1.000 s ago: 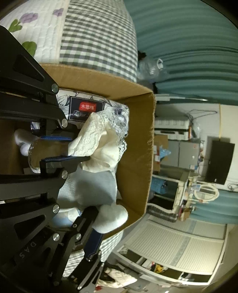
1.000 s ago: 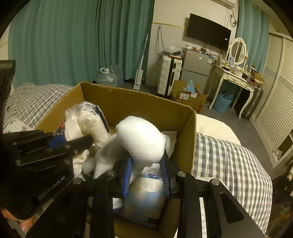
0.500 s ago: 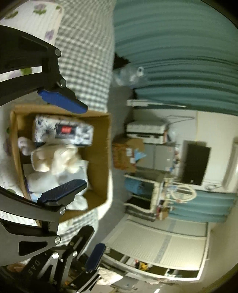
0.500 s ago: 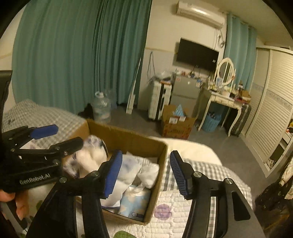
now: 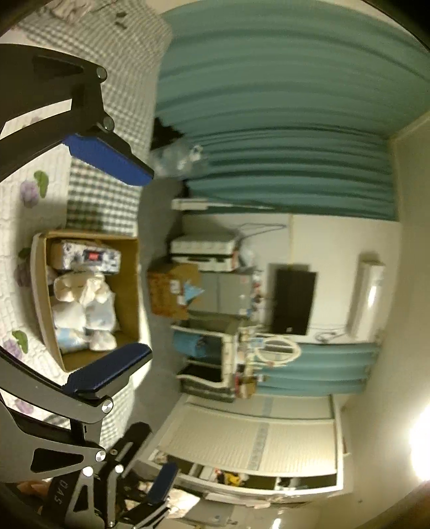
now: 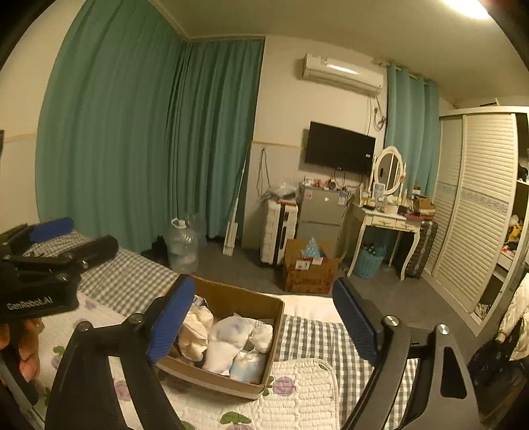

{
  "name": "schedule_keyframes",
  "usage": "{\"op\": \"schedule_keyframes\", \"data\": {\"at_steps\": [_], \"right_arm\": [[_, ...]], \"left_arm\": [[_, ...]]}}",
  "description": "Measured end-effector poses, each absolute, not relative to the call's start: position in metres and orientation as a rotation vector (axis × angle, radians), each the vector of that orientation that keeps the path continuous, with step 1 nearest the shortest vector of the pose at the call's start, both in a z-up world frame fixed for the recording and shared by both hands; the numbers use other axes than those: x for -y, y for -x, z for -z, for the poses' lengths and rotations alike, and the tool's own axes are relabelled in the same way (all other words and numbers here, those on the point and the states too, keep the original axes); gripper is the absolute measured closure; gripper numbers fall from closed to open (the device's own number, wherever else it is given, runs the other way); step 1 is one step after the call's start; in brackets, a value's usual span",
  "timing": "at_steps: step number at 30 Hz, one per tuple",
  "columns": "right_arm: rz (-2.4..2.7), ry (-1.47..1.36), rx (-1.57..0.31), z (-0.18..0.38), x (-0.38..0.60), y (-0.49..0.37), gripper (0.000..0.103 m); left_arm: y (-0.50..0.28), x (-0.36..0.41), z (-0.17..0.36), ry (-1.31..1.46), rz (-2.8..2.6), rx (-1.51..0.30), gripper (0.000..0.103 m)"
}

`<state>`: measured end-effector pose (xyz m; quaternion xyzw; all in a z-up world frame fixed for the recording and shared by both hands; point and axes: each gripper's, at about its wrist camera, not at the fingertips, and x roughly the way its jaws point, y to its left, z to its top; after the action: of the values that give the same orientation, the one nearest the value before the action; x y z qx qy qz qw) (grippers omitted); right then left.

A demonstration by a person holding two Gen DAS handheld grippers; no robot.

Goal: Organize soft objects

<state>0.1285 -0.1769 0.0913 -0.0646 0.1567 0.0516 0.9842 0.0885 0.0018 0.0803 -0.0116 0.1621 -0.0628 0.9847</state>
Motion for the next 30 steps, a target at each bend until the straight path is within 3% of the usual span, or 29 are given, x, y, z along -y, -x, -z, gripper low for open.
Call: {"op": "schedule_keyframes", "data": {"at_steps": [3,16,30], "right_arm": [[-0.113,0.123,-0.314,-0.099,0.177,-0.109,0.009],[-0.115,0.093,-0.317,-0.11,0.168,-0.054,0.007],[-0.057,0.069,-0.375,-0.07,0.175,-0.048,0.006]], "left_arm": [[-0.069,-0.006,-0.094,0.021,0.11,-0.286,0.005],[-0.017,-0.013,-0.108,0.045,0.055,-0.245,0.0],[-0.017,-0.007,-0.051,0.001,0.074,-0.365,0.0]]}}
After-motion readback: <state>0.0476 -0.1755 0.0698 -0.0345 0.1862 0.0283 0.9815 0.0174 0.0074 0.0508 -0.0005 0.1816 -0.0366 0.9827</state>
